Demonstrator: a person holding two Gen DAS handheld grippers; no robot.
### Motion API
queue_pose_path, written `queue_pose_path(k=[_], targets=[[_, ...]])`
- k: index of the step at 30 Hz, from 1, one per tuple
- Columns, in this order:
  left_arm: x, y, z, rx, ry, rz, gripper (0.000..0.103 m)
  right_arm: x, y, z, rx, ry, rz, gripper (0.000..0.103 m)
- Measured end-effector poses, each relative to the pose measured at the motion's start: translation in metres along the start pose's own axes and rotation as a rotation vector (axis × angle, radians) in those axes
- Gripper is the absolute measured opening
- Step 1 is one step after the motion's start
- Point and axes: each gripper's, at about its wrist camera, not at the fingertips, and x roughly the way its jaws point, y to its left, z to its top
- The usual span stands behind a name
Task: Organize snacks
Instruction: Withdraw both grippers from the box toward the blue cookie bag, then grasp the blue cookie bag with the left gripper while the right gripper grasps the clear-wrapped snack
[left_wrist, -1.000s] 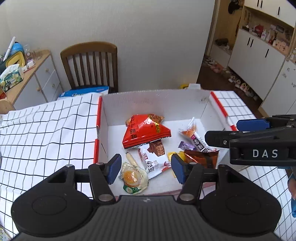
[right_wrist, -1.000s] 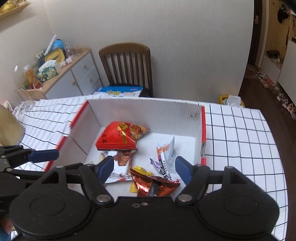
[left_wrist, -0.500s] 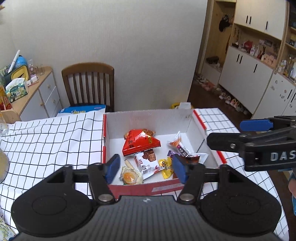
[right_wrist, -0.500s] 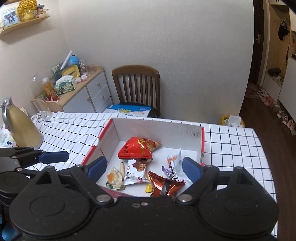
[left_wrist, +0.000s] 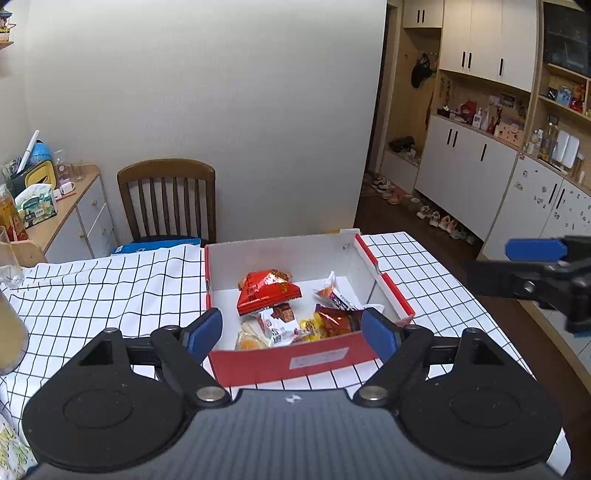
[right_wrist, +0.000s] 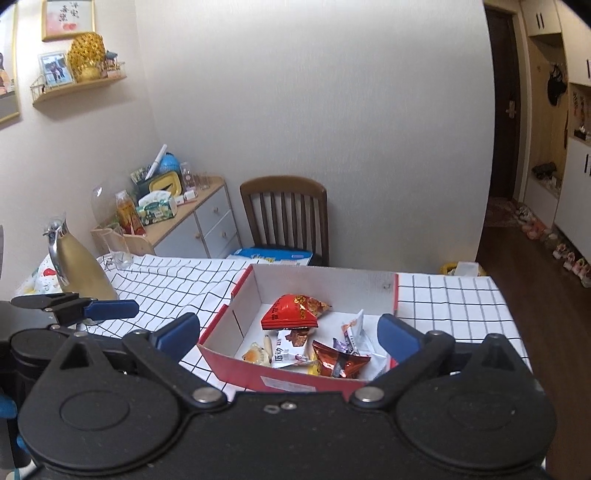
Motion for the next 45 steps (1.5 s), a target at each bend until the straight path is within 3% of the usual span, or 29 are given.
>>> queue_pose_path(k=[7,12,25,32,45], targets=[[-0.015,-0.009,-0.023,-0.013,0.004,-0.046,0.083,-0.026,-0.003,-0.045,0.017,-0.02,-0.043,0.103],[-0.016,-0.02,-0.041,-0.011,0.035,-0.063,0.083,-0.033,-0.009,-0.086,0.053,0.015,-0.076,0.103],[0.011,-0.049,-0.078,-0.025,0.182,-0.118,0.083,-0.035,-0.024,-0.162,0.088,0.122,-0.13,0.103],[0.04,-0.058,-0.089,-0.055,0.272,-0.108,0.083,-0.023,-0.035,-0.187,0.059,0.172,-0.123,0.102],[0.095,-0.081,-0.11,-0.045,0.441,-0.162,0.083,0.012,-0.051,-0.207,-0.047,0.292,-0.081,0.094]])
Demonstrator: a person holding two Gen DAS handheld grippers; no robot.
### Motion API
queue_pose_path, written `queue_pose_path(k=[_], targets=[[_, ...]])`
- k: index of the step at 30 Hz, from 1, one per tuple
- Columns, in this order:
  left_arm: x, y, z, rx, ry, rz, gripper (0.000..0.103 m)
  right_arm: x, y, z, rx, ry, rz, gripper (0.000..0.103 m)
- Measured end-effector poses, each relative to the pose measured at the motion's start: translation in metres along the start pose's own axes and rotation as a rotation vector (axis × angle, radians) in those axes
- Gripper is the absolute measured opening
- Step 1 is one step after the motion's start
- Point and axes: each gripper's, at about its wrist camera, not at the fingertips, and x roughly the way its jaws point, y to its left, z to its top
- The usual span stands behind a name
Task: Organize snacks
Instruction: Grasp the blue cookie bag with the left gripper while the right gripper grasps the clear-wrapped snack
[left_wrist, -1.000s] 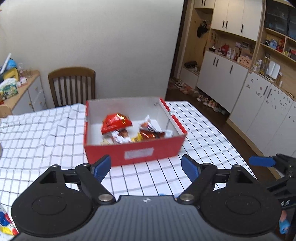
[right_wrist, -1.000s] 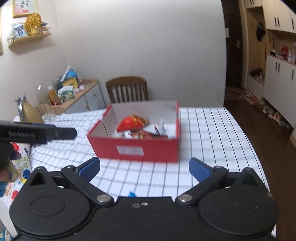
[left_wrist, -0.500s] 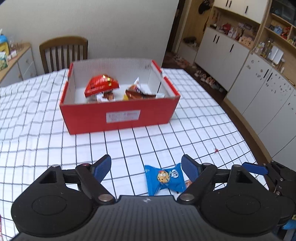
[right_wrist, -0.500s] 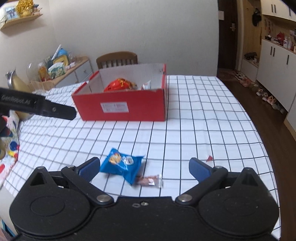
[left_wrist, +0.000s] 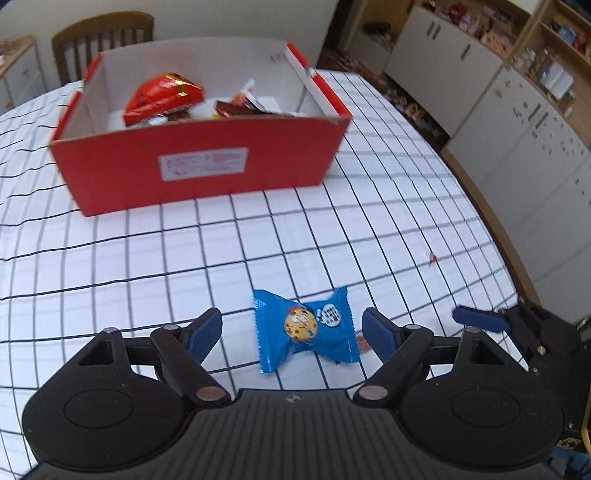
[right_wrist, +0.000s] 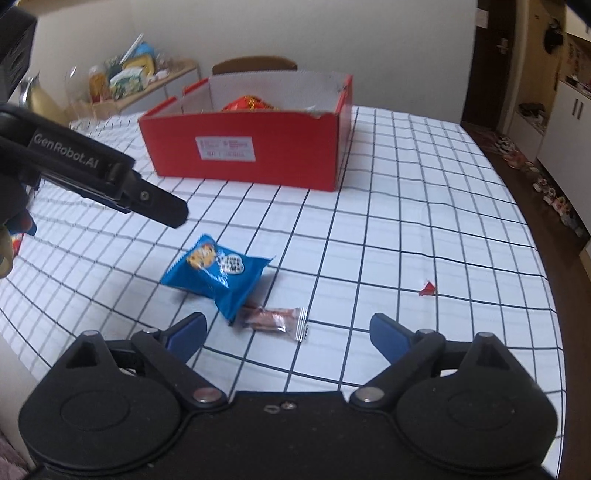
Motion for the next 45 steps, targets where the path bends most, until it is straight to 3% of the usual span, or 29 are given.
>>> queue_pose_path(k=[13,21,28,31,33,41,43,44,45], targets=[[0.05,-0.04,0.012,0.193,0.109,0.039,0.083,0.038,-0.001,0.004,-0.102,0.076,0.046,0.085],[0.071,-0.038,0.011,0.179,0.162,0.085,0.083,0.05,0.007,0.003,-0.255,0.072,0.069,0.081],[0.074,-0.025,0.008,0.141,0.166,0.084,0.083,0.06,0.016,0.006,-0.432,0.09,0.132,0.066],[0.074,-0.019,0.006,0.12,0.169,0.087,0.083,0.061,0.019,0.009,-0.479,0.094,0.154,0.054],[0.074,-0.015,0.005,0.112,0.167,0.089,0.082,0.061,0.02,0.01,-0.499,0.098,0.162,0.052],[0.069,-0.001,0.003,0.085,0.145,0.076,0.073,0.061,0.018,0.009,-0.465,0.124,0.201,0.031],[0.068,0.002,0.003,0.078,0.147,0.068,0.068,0.06,0.019,0.008,-0.448,0.129,0.199,0.027],[0.068,0.003,0.003,0.073,0.15,0.066,0.058,0.059,0.019,0.007,-0.436,0.132,0.2,0.026],[0.069,0.005,0.003,0.064,0.157,0.064,0.058,0.058,0.019,0.006,-0.421,0.132,0.194,0.025]])
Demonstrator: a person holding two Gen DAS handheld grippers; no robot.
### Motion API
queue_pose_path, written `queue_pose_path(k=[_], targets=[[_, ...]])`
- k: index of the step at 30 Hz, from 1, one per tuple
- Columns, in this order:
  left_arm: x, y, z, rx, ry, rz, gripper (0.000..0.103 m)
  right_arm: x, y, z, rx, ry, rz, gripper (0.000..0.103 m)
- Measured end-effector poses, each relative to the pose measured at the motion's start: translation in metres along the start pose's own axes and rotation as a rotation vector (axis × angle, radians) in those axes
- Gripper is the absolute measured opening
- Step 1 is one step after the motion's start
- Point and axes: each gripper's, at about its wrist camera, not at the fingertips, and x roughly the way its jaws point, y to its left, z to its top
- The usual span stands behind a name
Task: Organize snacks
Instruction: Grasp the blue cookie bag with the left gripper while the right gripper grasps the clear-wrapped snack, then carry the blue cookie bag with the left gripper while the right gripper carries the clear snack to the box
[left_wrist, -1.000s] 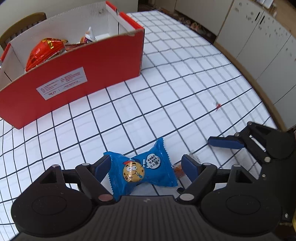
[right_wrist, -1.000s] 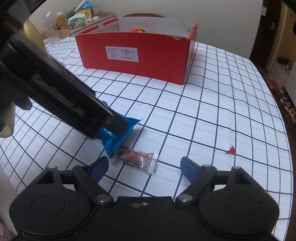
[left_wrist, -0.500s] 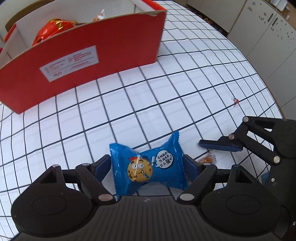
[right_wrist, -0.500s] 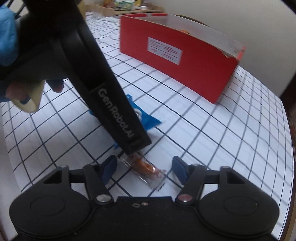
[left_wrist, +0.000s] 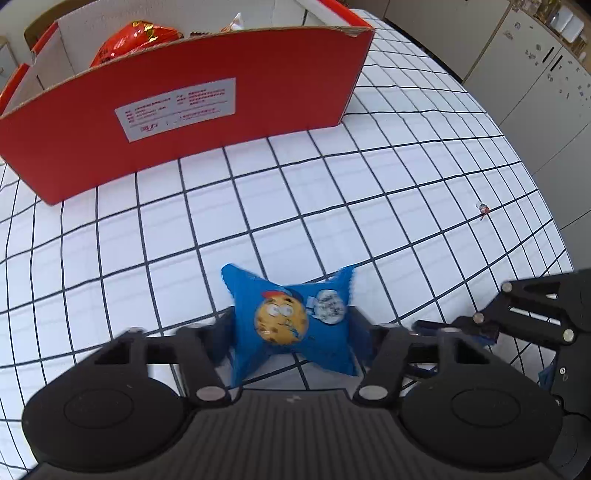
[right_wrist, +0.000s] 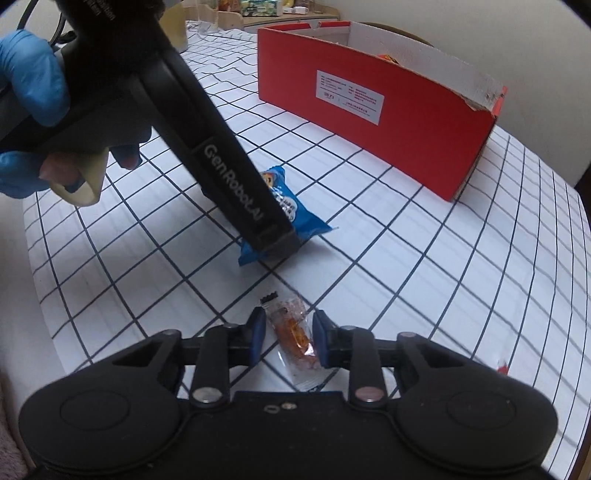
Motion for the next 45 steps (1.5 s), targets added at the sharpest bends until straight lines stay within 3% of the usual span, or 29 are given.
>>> queue_pose_path(k=[4,15,22,45], targets=[[-0.002,0.007,-0.002,-0.029,-0.009,-0.004,0.056,-0.003,-0.001,-0.005,0.114,-0.017,-0.016,0.02],[-0.026,0.019,-0.02,-0.049,-0.075,0.003,0.056,-0.02,0.008,-0.02,0.423,-0.043,-0.111,0.019],[-0.051,0.03,-0.038,-0.108,-0.099,-0.026,0.056,-0.045,0.013,-0.021,0.531,-0.105,-0.141,0.019],[-0.144,0.043,-0.047,-0.131,-0.308,-0.028,0.056,-0.116,0.041,0.04,0.511,-0.303,-0.189,0.019]])
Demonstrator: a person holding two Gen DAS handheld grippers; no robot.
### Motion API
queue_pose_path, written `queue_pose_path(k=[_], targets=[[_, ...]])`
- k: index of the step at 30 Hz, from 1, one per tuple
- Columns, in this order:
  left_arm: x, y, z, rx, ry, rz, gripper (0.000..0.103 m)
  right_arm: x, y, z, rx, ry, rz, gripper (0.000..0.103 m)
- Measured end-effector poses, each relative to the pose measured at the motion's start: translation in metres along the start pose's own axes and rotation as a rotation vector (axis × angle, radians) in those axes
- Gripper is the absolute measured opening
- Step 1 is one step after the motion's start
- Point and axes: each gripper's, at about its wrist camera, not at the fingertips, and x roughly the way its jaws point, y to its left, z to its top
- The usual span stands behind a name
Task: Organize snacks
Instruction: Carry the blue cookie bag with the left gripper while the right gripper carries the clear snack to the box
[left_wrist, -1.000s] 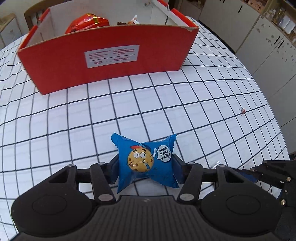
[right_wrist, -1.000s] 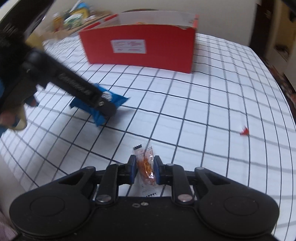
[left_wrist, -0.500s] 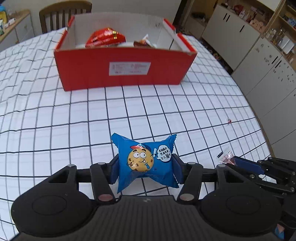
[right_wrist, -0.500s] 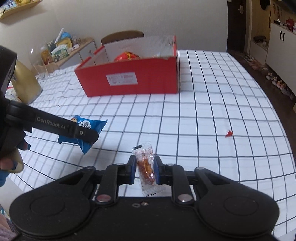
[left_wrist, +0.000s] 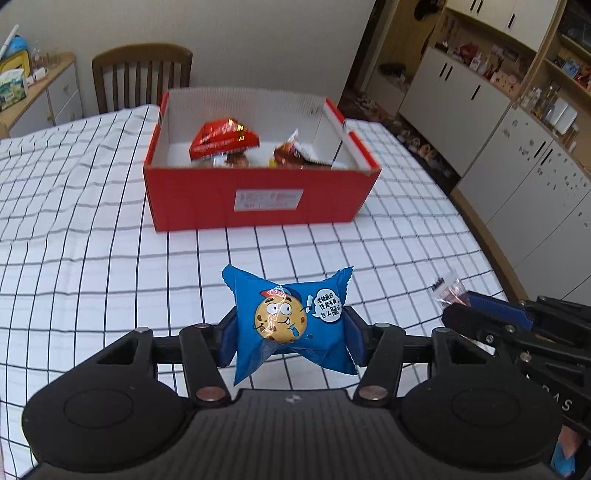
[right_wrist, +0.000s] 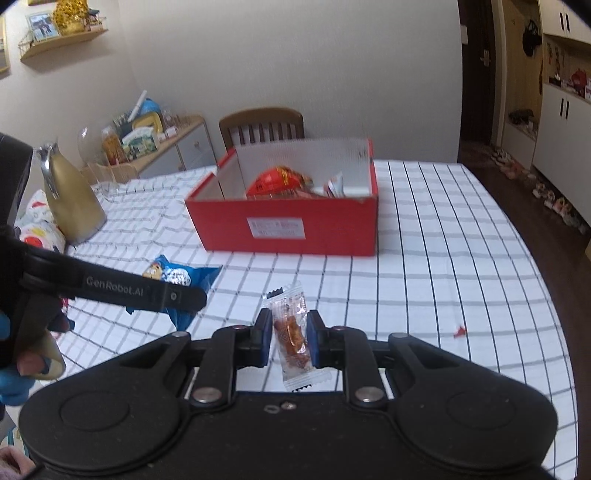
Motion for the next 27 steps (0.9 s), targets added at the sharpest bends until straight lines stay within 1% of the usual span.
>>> queue_pose_path(k=[6,13,21,27], targets=[[-0.016,-0.001,0.014,0.013,-0.057,-0.002,0.056,-0.005,0.01,0.023,-0.029,-0.057,0.01,0.019],[-0.026,0.001,0.036,0.017,-0.117,-0.002,0.056,-0.002,0.016,0.053,-0.043,-0.098,0.023,0.019],[-0.023,0.004,0.066,0.032,-0.16,0.016,0.056,0.01,0.014,0.087,-0.04,-0.131,0.021,0.019],[-0.012,0.008,0.09,0.027,-0.172,0.033,0.056,0.026,0.008,0.115,-0.03,-0.141,0.03,0.019]])
